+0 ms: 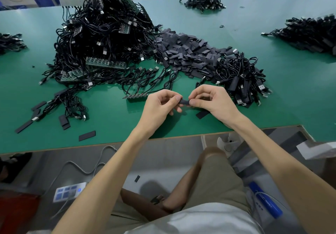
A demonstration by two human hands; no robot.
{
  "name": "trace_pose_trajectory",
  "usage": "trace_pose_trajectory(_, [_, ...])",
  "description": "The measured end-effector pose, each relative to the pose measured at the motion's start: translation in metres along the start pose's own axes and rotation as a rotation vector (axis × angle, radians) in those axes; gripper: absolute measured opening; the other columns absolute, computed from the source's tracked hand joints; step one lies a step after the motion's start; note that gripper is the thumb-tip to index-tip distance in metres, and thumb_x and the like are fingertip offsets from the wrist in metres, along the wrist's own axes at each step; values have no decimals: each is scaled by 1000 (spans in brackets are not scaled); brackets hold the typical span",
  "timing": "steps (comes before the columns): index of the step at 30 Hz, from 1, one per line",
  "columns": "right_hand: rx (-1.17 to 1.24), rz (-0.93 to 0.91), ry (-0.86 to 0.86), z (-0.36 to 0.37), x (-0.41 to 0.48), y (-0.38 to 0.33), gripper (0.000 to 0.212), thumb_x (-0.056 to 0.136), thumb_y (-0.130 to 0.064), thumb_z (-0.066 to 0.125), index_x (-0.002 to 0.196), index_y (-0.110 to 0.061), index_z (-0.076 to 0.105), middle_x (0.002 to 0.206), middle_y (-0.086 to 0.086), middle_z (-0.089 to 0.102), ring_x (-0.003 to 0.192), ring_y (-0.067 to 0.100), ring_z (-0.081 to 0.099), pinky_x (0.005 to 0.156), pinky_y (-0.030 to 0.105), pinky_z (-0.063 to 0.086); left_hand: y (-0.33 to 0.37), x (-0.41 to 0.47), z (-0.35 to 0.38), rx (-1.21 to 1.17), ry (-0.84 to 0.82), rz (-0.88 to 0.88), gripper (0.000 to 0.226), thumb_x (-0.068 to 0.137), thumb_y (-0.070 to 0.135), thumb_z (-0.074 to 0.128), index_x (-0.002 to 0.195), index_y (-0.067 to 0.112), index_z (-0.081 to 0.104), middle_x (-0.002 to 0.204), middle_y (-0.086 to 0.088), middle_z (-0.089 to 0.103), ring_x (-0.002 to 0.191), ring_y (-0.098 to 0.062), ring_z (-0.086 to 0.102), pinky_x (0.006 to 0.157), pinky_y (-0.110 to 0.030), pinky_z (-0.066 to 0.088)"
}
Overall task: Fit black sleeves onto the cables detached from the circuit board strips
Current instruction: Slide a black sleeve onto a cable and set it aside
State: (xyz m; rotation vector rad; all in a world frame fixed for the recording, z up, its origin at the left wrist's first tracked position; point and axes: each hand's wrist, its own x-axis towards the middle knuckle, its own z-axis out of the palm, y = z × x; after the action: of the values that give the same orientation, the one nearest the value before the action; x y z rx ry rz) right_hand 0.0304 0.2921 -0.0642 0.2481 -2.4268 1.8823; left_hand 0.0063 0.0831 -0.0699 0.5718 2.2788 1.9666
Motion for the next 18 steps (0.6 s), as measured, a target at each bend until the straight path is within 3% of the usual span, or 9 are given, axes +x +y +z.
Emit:
trace_pose_trajectory(5, [-12, -21, 1, -1, 0, 1, 13, 83, -10, 83, 91, -16, 74, 78, -2, 74, 76, 12, 65, 80, 28, 51, -1, 0, -1, -12, -26, 10, 8, 98, 6, 65, 100, -1, 67, 82, -15, 75, 65, -17, 68, 57, -23, 50])
trace_pose_trajectory(8, [57, -71, 80, -1, 0, 0, 17, 85, -11, 82, 99, -11, 73, 94, 6, 77, 86, 22, 71, 81, 31, 56, 0, 0, -2, -38, 21, 33, 7, 99, 5, 64, 100, 0, 68, 80, -12, 75, 64, -17, 68, 57, -23, 50])
trace_pose_trajectory(11, [61, -123, 173, -1, 0, -1, 13, 91, -11, 76, 104, -14, 73, 101, 11, 72, 89, 16, 66, 77, 26, 54, 1, 0, -3, -106, 91, 19, 8, 100, 6, 62, 102, 1, 68, 80, -8, 76, 67, -16, 68, 60, -24, 52])
trace_pose_trajectory(15, [-77, -157, 171, 1, 0, 2, 16, 96, -12, 70, 112, -14, 73, 97, 13, 64, 87, 11, 56, 70, 32, 49, 1, 0, -6, -221, 138, -6, 14, 101, 8, 62, 107, -2, 68, 84, -8, 76, 69, -15, 68, 63, -23, 54])
trace_pose_trajectory(18, [-47, -98, 131, 3, 1, 1, 20, 100, -12, 64, 118, -13, 72, 87, 5, 69, 77, 11, 62, 68, 35, 52, 2, -1, -6, -264, 134, -5, 16, 100, 11, 63, 107, -1, 69, 89, -12, 76, 72, -19, 69, 64, -25, 54])
